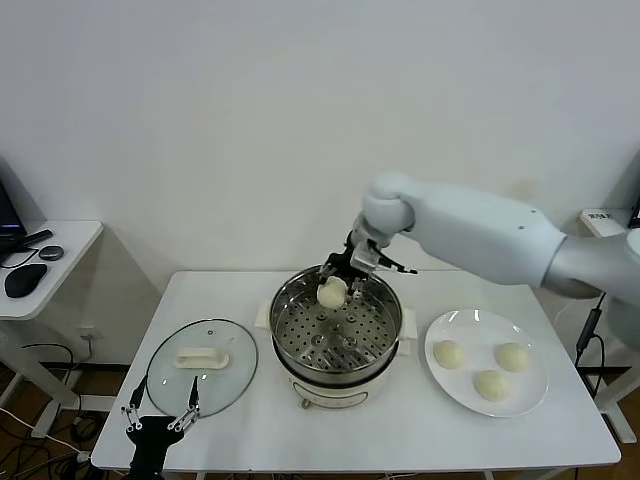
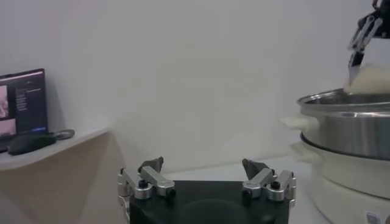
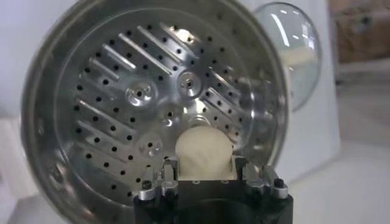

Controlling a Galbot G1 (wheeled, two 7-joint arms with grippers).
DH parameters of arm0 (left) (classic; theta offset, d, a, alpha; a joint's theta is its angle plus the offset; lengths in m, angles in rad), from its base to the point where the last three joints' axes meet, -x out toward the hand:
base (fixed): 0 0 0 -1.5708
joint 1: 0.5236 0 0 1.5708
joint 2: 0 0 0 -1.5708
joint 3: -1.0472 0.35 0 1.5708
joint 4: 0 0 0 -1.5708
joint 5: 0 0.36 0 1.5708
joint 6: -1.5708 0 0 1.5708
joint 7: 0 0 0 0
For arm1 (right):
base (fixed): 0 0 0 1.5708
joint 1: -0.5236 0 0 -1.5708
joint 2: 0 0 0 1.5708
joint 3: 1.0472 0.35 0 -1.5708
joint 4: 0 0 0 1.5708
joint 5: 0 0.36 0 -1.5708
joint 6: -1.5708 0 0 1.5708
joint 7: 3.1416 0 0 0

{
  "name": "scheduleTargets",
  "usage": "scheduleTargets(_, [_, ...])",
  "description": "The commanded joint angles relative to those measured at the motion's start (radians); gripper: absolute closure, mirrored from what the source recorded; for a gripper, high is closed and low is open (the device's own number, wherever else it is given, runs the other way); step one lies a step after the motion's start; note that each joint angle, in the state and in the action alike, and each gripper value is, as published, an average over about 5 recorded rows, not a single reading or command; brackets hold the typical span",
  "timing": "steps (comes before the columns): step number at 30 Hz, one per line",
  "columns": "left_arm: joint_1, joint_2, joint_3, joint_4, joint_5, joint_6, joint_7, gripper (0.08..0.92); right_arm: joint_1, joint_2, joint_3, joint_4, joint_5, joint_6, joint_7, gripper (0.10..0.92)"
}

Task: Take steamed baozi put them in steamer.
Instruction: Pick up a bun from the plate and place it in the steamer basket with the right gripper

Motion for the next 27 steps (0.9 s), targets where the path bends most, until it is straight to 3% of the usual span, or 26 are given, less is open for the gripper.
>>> scheduleTargets(1, [-0.001,-0.001,-0.007,0.001,0.0,0.0,-0.001,0.177,-0.017,0.068,-0.029,-0.06,-0.154,0.116,0.019,0.474])
scheduleTargets(11, [0.002,-0.001,-0.011,0.003,0.0,-0.003,-0.002,0.177,-0.07,0.077,0.036,-0.151,-0.288,0.163,0.044,0.472])
scheduleTargets(18, [0.007,-0.001,-0.012,-0.004,0.001,-0.006,-0.004,0.177,-0.091,0.08,0.063,-0.188,-0.291,0.166,0.065,0.45])
scheduleTargets(21, [0.009,-0.002,-0.013,-0.007,0.003,-0.007,-0.005,0.177,-0.101,0.081,0.072,-0.19,-0.29,0.166,0.075,0.415])
scheduleTargets(27, [0.016,-0.008,-0.012,-0.015,0.007,-0.009,-0.006,0.177,-0.1,0.077,0.088,-0.177,-0.27,0.166,0.092,0.26])
